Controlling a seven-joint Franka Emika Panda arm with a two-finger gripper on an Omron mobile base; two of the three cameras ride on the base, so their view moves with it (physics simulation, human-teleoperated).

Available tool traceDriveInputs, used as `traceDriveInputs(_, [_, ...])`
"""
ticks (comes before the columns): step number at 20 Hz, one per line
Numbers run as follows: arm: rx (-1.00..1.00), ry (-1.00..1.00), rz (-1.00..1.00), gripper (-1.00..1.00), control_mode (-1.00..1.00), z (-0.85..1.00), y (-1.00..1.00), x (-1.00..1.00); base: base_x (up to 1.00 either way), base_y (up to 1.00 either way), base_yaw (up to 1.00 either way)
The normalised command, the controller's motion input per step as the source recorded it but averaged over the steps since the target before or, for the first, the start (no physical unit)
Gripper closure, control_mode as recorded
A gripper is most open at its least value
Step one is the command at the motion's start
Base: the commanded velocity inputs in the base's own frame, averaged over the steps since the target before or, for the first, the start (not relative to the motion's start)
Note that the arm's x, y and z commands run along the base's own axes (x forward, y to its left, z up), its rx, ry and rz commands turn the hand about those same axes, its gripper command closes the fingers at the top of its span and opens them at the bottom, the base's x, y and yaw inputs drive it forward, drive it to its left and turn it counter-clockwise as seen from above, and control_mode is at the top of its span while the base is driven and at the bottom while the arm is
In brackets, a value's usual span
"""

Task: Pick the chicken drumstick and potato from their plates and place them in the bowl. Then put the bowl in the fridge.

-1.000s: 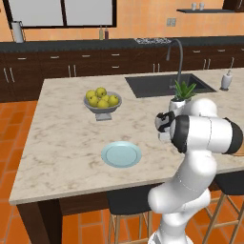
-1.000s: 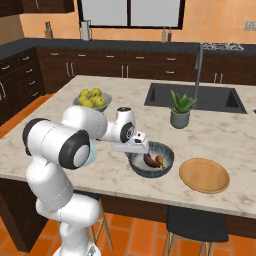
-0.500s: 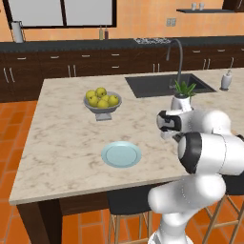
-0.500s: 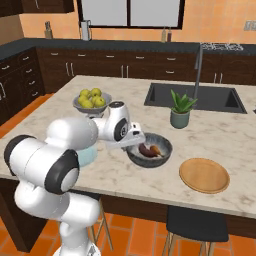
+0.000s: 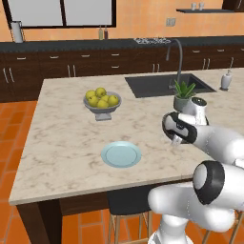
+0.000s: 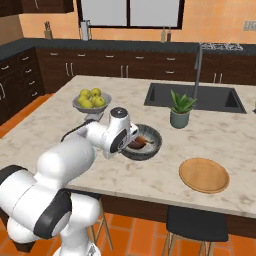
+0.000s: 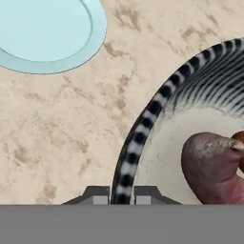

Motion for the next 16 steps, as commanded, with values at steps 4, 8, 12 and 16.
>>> traceDriveInputs(4, [-0.12,-0.01,0.73,1.0,-1.0,0.46,0.04,-0.45,0.0,0.0,0.0])
traceDriveInputs(8, [-0.25,-0.05,0.25,1.0,-1.0,0.62,0.29,-0.49,0.0,0.0,0.0])
traceDriveInputs(12, [-0.03,0.02,0.2,1.0,-1.0,0.71,0.1,-0.63,0.0,0.0,0.0])
traceDriveInputs(16, [0.0,-0.08,0.11,1.0,-1.0,0.51,0.16,-0.88,0.0,0.0,0.0])
